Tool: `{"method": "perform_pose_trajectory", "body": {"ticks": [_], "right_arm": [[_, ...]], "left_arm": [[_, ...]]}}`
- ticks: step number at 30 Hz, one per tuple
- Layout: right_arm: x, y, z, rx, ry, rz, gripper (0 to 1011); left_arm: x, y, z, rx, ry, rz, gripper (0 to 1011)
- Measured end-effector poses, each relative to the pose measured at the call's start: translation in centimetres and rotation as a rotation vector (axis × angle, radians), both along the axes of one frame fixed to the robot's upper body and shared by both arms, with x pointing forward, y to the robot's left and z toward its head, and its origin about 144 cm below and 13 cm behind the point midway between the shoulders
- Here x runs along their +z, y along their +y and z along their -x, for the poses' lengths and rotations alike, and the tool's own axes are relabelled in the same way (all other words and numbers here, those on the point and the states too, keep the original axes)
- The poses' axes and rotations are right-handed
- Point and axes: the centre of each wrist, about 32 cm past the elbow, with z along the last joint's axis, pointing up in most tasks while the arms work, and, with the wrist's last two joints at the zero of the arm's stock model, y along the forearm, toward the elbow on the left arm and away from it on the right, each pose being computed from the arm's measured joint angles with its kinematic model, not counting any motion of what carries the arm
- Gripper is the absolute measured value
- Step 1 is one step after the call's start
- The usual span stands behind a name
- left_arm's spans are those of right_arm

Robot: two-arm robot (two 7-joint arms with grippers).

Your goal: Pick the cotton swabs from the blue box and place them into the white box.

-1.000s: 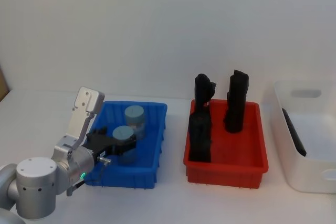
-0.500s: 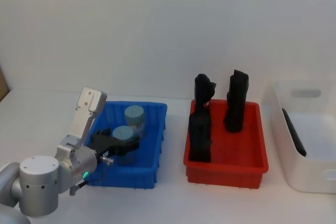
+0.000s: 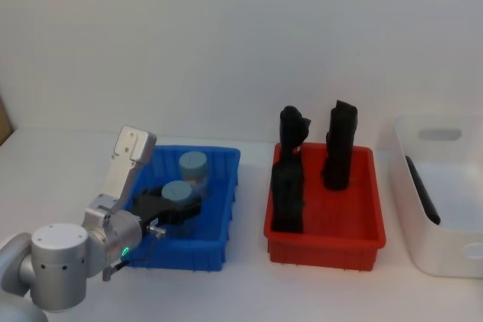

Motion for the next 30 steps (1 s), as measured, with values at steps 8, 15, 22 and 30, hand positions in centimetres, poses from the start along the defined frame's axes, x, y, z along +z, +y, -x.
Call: {"method": "perform_pose_trajectory", "body": {"ticks": [8, 15, 22, 30], "right_arm": [[0.0, 0.0, 0.0, 0.0, 0.0, 0.0, 1002], [0.0, 0.0, 0.0, 0.0, 0.0, 0.0, 1002], [0.0, 0.0, 0.0, 0.0, 0.0, 0.0, 1002], [0.1, -0.03, -0.05, 0.008, -0.002, -0.001, 1002]], "left_arm": [[-0.03, -0.03, -0.06, -0.001, 0.002, 0.001, 700], [-0.05, -0.05, -0.09, -0.002, 0.003, 0.001, 666], [-0.06, -0.06, -0.09, -0.002, 0.003, 0.001, 665], [0.64, -0.08, -0.07, 0.0, -0.037, 0.008, 666]]}}
